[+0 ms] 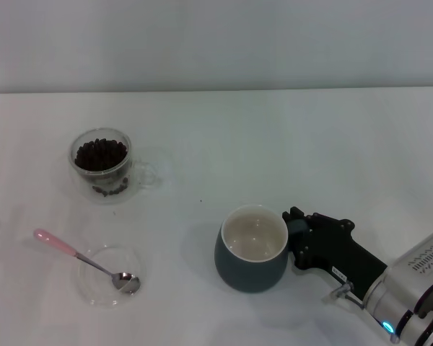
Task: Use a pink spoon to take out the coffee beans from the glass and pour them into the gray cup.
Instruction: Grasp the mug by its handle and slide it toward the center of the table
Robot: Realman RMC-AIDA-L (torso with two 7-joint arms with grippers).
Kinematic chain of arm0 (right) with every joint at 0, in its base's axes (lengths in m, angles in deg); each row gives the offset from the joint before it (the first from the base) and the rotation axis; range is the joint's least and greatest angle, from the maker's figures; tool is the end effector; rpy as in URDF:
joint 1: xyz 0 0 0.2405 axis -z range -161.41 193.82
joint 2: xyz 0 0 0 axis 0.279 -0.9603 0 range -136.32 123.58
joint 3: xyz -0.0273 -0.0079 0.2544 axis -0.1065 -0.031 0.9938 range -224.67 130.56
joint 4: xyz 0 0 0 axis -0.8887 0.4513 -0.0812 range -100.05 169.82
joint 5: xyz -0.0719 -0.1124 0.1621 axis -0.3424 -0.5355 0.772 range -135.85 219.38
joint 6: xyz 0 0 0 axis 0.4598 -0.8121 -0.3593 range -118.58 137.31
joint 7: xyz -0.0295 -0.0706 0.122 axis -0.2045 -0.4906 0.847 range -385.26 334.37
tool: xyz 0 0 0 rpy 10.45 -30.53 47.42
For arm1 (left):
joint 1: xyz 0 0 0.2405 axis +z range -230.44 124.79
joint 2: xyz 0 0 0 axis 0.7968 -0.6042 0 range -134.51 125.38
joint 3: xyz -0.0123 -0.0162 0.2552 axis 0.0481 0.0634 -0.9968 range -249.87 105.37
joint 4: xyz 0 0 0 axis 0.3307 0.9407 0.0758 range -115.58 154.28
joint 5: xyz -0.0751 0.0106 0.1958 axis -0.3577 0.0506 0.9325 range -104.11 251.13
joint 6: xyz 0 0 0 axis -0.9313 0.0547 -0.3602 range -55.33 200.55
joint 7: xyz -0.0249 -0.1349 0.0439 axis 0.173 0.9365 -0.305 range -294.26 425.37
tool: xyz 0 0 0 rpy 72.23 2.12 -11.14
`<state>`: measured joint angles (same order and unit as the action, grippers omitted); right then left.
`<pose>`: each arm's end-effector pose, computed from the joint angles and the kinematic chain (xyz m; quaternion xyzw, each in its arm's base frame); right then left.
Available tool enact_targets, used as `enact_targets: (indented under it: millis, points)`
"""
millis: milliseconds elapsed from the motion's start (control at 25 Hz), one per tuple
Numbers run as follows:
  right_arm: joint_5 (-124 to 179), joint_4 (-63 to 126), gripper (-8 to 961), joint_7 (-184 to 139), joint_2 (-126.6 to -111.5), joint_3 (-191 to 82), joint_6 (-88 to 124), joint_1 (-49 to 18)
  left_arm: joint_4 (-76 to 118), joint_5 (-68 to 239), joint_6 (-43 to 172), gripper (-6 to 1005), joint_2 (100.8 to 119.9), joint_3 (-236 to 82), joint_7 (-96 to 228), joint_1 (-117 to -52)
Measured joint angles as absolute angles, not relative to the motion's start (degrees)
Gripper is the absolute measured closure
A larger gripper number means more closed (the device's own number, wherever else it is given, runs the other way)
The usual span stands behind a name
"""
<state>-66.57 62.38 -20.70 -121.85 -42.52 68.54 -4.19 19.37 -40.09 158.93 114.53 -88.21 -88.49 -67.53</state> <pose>0.3062 0.2526 -0.1108 -0.8199 0.2898 0.2597 0.4200 -0.3746 0.2456 0.0262 -0.6184 -0.2741 -0.3867 0.6269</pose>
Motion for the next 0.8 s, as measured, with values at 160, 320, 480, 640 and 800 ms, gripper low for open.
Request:
enact_targets:
  millis: [160, 320, 480, 640, 800]
  points:
    - [-66.7, 62.3, 841, -20.8, -121.77, -42.5, 68.5, -4.0, 19.6, -40.1, 159.0, 109, 114.53, -88.2, -88.5, -67.7]
    - [-66.8, 61.5, 842, -21.0, -121.77, -43.0, 68.6, -4.1, 19.7, -40.3, 159.0, 110, 114.53, -88.2, -88.5, -67.9]
    - [-66.8, 61.0, 839, -21.1, -121.77, -43.5, 68.9, -4.3, 19.7, -40.4, 159.0, 110, 114.53, -88.2, -88.5, -68.0]
    - [-66.8, 60.9, 792, -21.0, -121.77, -43.9, 69.2, -4.3, 19.6, -40.4, 159.0, 110, 114.53, -88.1, -88.5, -68.0]
    - [-66.8, 60.9, 622, -20.9, -121.77, -44.0, 69.2, -4.2, 19.4, -40.4, 159.1, 110, 114.54, -88.0, -88.5, -68.2]
